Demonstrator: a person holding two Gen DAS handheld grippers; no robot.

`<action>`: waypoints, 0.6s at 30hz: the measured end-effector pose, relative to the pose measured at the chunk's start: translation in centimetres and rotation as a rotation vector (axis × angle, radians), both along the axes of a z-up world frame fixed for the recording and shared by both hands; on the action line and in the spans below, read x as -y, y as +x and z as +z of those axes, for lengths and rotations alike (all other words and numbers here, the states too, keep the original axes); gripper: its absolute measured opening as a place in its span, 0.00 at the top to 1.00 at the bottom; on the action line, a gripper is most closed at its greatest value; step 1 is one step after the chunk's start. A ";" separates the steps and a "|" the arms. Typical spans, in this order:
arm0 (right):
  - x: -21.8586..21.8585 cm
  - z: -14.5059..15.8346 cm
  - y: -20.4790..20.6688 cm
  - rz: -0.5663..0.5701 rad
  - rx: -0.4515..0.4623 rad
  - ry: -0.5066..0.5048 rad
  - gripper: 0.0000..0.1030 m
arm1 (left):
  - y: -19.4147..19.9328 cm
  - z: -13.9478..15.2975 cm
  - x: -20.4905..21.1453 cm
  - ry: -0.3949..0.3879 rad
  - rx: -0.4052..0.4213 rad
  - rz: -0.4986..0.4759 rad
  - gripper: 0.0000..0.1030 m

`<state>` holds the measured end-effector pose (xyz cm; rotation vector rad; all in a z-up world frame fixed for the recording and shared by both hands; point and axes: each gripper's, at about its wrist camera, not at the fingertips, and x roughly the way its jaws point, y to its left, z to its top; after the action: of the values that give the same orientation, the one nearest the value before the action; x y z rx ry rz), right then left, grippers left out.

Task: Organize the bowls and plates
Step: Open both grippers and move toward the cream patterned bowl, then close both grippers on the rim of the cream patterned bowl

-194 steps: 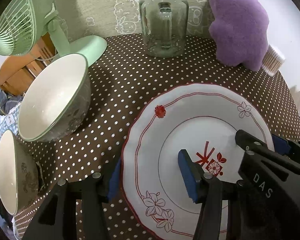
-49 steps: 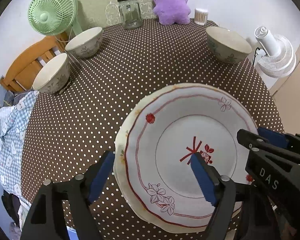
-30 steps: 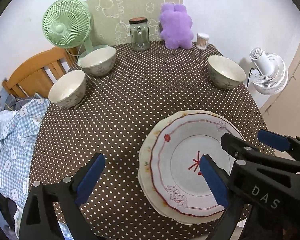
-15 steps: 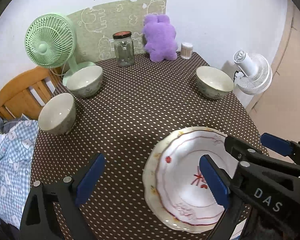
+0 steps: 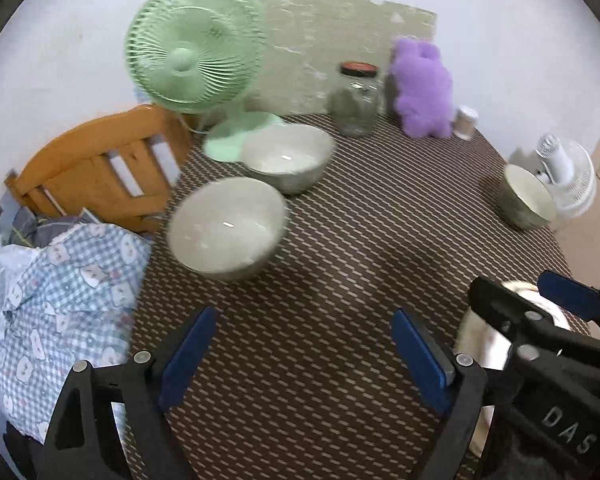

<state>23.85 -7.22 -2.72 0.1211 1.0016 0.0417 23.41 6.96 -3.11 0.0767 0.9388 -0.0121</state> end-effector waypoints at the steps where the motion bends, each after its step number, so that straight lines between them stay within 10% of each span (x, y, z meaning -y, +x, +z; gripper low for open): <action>1: -1.1 0.1 0.6 0.015 0.002 -0.001 0.30 | 0.3 0.1 -0.7 0.004 0.006 0.009 0.12; 18: -12.4 -2.2 9.9 0.118 0.002 -0.037 0.36 | 7.3 -3.0 -9.4 0.076 0.007 0.122 0.27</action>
<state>33.76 5.13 -4.92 0.0280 1.0061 0.1307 30.73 16.39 -6.11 0.0894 0.9353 0.1371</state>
